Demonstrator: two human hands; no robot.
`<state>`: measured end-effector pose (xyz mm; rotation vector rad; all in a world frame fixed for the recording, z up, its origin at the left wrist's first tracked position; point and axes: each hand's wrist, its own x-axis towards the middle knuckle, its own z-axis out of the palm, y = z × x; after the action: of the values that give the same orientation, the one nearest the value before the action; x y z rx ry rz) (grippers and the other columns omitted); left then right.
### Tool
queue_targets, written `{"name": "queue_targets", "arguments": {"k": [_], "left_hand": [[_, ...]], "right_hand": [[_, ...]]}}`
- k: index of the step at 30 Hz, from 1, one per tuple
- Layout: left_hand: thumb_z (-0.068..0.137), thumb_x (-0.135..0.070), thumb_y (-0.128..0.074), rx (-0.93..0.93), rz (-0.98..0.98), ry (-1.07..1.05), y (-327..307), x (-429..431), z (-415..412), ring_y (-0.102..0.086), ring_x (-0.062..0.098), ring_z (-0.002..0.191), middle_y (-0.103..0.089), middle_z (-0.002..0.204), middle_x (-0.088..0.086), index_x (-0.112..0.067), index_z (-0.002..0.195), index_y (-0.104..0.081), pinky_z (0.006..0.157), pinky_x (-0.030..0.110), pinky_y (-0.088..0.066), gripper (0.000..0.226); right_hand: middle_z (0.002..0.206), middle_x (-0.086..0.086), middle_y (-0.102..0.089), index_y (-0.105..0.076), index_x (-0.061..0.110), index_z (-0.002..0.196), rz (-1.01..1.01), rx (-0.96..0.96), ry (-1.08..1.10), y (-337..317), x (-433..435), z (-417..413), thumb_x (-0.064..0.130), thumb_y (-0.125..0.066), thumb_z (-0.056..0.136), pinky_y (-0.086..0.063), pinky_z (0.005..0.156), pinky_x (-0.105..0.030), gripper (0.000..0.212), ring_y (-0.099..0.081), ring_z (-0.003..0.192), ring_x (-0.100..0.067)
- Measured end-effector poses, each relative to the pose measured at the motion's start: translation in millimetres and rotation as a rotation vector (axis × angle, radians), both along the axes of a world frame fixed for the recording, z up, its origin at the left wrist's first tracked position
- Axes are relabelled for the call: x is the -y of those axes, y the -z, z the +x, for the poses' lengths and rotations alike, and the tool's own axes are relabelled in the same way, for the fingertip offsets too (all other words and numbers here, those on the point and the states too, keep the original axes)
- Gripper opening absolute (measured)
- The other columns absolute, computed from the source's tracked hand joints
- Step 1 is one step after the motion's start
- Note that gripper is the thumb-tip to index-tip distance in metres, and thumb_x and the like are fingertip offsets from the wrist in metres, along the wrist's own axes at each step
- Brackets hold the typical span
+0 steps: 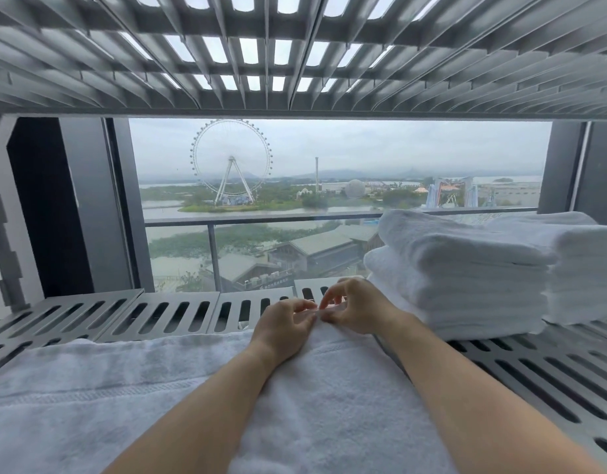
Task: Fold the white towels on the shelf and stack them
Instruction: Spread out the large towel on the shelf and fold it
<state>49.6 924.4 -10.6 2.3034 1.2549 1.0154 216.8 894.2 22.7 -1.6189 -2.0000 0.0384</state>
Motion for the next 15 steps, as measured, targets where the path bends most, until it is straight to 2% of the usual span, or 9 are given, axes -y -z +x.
{"name": "queue_targets", "arguments": {"k": [3, 6, 8, 10, 12, 15], "left_hand": [[0.09, -0.029, -0.059, 0.009, -0.006, 0.003, 0.0, 0.5, 0.1, -0.058, 0.008, 0.106, -0.067, 0.115, -0.006, -0.021, 0.116, -0.065, 0.089, 0.014, -0.036, 0.028], [0.09, -0.028, -0.058, 0.037, -0.026, 0.002, -0.1, 0.7, 0.5, -0.059, 0.006, 0.104, -0.068, 0.113, -0.006, -0.02, 0.115, -0.066, 0.088, 0.014, -0.038, 0.027], [0.091, -0.025, -0.056, 0.039, -0.033, -0.001, -0.6, 0.4, 0.6, -0.059, 0.005, 0.1, -0.069, 0.11, -0.006, -0.02, 0.113, -0.068, 0.085, 0.013, -0.038, 0.026], [0.091, -0.023, -0.055, 0.046, -0.028, -0.011, -1.5, 0.7, 0.8, -0.059, 0.005, 0.095, -0.07, 0.106, -0.006, -0.019, 0.11, -0.07, 0.081, 0.013, -0.037, 0.024], [0.09, -0.022, -0.056, 0.095, -0.039, -0.03, -2.7, 1.0, 1.1, -0.059, 0.005, 0.086, -0.072, 0.097, -0.006, -0.019, 0.102, -0.072, 0.073, 0.014, -0.039, 0.02], [0.087, -0.02, -0.059, 0.228, -0.132, -0.026, -3.9, -0.3, -1.3, -0.06, 0.004, 0.069, -0.07, 0.077, -0.01, -0.021, 0.087, -0.074, 0.059, 0.01, -0.041, 0.014]], "right_hand": [[0.083, 0.016, -0.06, -0.068, 0.037, 0.08, 0.023, 0.087, 0.034, -2.6, 0.4, -3.4, 0.04, -0.069, 0.077, -0.033, 0.083, -0.035, 0.005, -0.052, 0.087, -0.006], [0.085, 0.015, -0.066, -0.068, 0.033, 0.078, 0.025, 0.083, 0.028, -3.4, -1.1, -5.7, 0.034, -0.071, 0.076, -0.023, 0.082, -0.035, 0.004, -0.054, 0.088, -0.003], [0.085, 0.015, -0.067, -0.068, 0.031, 0.077, -0.009, 0.061, 0.029, -3.2, -0.8, -5.4, 0.032, -0.072, 0.075, -0.026, 0.086, -0.035, 0.004, -0.055, 0.087, -0.003], [0.082, 0.014, -0.066, -0.069, 0.029, 0.075, -0.035, 0.013, 0.011, -3.5, 0.1, -3.4, 0.03, -0.074, 0.073, -0.035, 0.087, -0.032, 0.005, -0.057, 0.083, -0.004], [0.078, 0.012, -0.066, -0.071, 0.027, 0.074, -0.039, -0.045, -0.04, -4.1, 1.3, -1.3, 0.026, -0.077, 0.071, -0.044, 0.076, -0.023, 0.007, -0.06, 0.078, -0.006], [0.075, 0.008, -0.067, -0.072, 0.021, 0.073, -0.016, -0.098, -0.098, -4.5, 1.9, 0.7, 0.021, -0.079, 0.07, -0.04, 0.061, -0.009, 0.008, -0.059, 0.069, -0.004]]}}
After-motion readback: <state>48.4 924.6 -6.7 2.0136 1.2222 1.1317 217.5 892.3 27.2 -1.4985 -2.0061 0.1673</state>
